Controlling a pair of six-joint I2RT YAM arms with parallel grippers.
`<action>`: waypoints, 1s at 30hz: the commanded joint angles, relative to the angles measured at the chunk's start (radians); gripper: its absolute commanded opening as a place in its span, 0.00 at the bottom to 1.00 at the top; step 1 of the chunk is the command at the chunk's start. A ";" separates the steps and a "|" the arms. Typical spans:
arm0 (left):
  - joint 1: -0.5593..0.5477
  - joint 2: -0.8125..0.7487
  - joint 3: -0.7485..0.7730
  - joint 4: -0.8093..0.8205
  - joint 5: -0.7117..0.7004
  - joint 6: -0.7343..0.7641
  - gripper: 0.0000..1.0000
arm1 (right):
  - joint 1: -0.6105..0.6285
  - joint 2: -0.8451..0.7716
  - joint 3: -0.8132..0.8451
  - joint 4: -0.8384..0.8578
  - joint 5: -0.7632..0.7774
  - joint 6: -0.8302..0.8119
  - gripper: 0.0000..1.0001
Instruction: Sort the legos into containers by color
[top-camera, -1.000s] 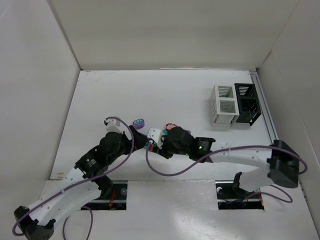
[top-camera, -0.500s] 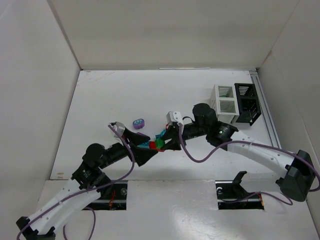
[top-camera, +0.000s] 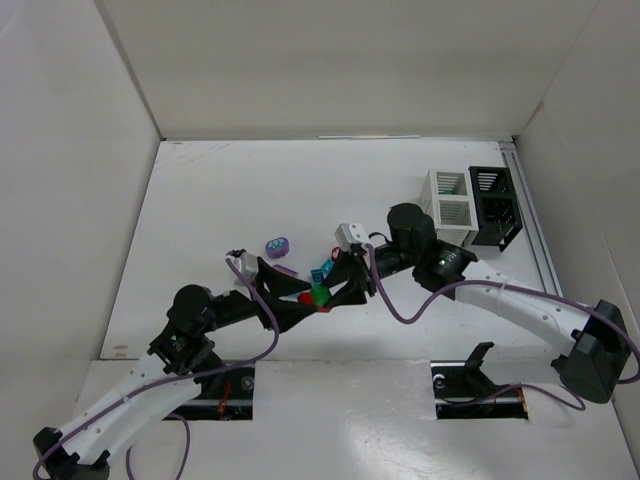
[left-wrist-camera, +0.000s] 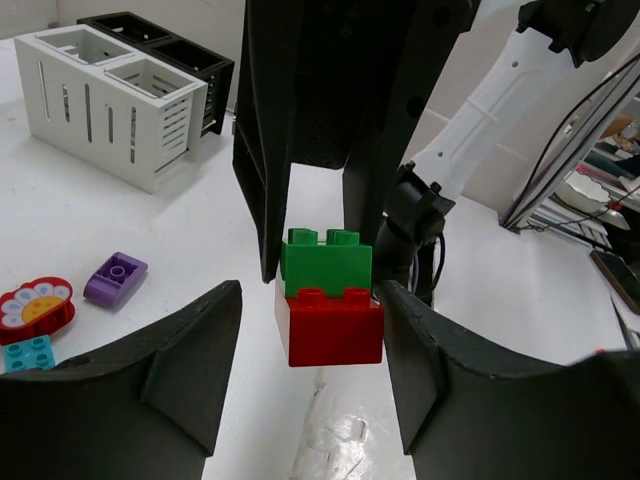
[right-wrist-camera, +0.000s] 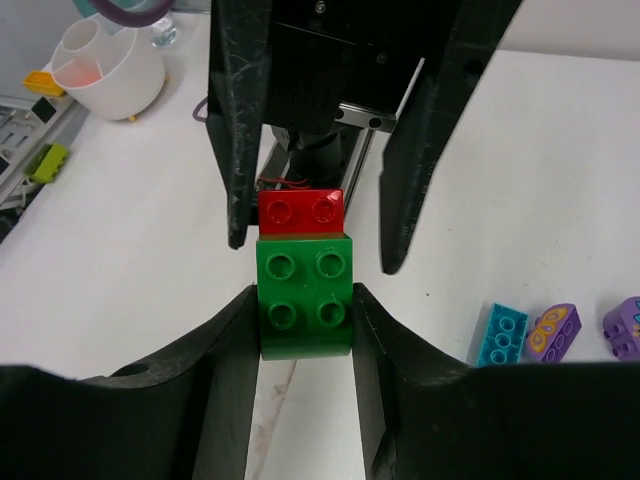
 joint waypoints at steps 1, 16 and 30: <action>0.000 -0.005 0.011 0.062 0.037 0.029 0.53 | -0.005 0.005 0.050 0.054 -0.031 0.007 0.27; 0.000 0.067 0.055 -0.004 0.017 0.038 0.64 | -0.014 0.014 0.090 0.072 0.025 0.036 0.26; 0.000 -0.009 0.057 0.003 -0.063 0.031 0.57 | -0.014 0.046 0.079 0.072 0.005 0.036 0.24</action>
